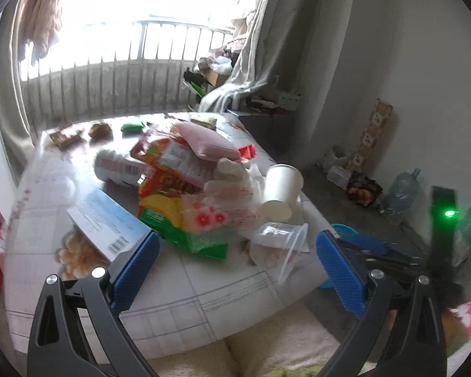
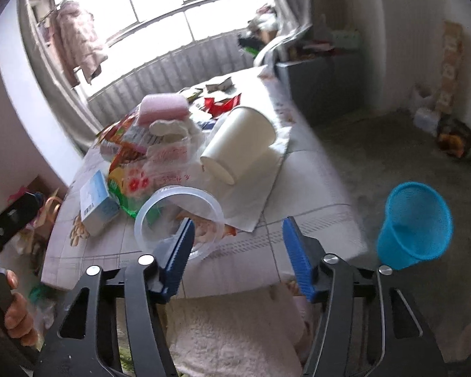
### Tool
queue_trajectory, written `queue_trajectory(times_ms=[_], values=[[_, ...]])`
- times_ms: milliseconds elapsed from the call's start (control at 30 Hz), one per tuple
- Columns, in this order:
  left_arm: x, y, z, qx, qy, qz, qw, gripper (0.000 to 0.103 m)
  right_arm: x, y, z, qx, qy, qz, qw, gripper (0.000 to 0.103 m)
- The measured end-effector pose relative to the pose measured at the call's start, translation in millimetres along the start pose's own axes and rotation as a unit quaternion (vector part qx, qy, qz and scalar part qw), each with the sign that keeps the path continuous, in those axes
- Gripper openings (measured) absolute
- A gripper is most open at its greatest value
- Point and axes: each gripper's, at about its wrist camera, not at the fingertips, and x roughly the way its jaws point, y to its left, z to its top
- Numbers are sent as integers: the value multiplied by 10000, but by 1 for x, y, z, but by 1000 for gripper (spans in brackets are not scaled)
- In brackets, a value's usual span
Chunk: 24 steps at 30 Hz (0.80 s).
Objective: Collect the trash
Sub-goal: 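Grasp the clear plastic bowl rim with the right gripper while the left gripper reaches the snack pile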
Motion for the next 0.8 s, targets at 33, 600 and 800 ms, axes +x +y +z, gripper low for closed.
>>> queue_trajectory(times_ms=[33,600,800], values=[[2,2,2,-54,45,-64,10000,98,5,-1,1,-43,55,78,9999,52],[88,31,45,-284,619,-167,9975,77,73,-7,16,159,840,1250,9885,33],[124,49,51,-576,1079,-41,9925,68,80,-10,15,182,975,1349,9859,25]])
